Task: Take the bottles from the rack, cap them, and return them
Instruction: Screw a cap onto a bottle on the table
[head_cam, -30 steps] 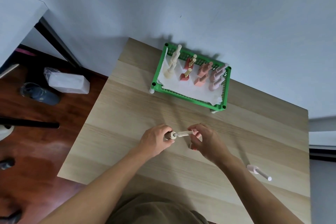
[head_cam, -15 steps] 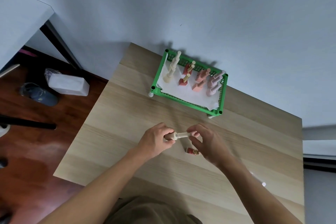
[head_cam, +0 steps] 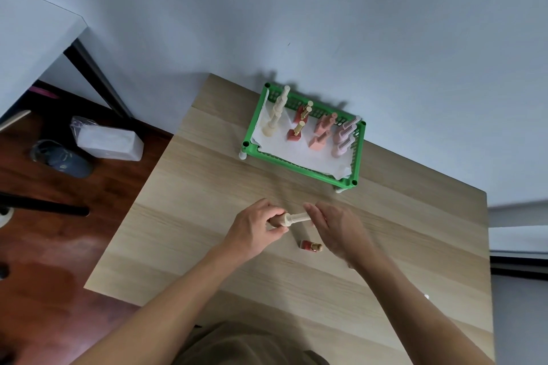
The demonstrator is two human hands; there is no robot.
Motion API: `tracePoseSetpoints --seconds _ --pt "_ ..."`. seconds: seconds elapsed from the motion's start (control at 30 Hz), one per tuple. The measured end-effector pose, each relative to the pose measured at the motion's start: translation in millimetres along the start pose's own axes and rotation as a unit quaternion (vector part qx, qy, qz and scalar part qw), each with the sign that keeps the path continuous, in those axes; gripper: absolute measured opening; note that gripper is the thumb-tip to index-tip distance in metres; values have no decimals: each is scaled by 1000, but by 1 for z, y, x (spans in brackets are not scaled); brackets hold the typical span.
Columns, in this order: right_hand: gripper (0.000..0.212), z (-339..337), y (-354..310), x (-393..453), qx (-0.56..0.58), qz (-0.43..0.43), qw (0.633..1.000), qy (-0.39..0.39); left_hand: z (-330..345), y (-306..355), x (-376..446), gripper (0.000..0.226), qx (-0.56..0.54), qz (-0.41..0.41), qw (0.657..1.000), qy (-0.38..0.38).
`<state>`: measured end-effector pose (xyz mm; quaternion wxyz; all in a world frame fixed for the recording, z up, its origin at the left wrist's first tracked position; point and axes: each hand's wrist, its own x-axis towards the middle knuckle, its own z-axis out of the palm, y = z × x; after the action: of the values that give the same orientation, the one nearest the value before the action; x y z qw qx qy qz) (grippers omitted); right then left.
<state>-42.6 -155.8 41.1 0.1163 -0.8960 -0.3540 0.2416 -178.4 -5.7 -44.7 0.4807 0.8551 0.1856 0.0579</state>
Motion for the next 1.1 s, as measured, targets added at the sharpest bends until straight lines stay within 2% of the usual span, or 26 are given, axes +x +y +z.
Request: tracePoseSetpoints --seconds 0.1,0.23,0.33,0.43,0.63,0.87,1.0,1.1 --pt "54 -4 2 3 -6 -1 1000 5 0 -2 -2 33 -5 -7 1000 8" --pt "35 -7 8 0 42 -46 998 -2 0 -4 -3 35 -2 -15 1000 11" --pt "27 -9 10 -5 35 -93 995 -20 1 -3 -2 36 -4 -19 1000 14" --pt "14 -7 4 -6 34 -84 996 -2 2 -3 -2 36 -5 -17 1000 13" --pt "39 -3 -3 -6 -35 -23 999 -18 2 -3 -1 36 -5 -15 1000 16" --pt "62 -6 1 -5 -31 18 999 -16 4 -4 -3 37 -5 -13 1000 10" --pt "32 -9 8 -11 19 -58 997 -37 4 -5 -3 37 2 -13 1000 11" --pt "22 -9 7 -14 17 -93 995 -30 5 -3 -3 37 5 -13 1000 8"
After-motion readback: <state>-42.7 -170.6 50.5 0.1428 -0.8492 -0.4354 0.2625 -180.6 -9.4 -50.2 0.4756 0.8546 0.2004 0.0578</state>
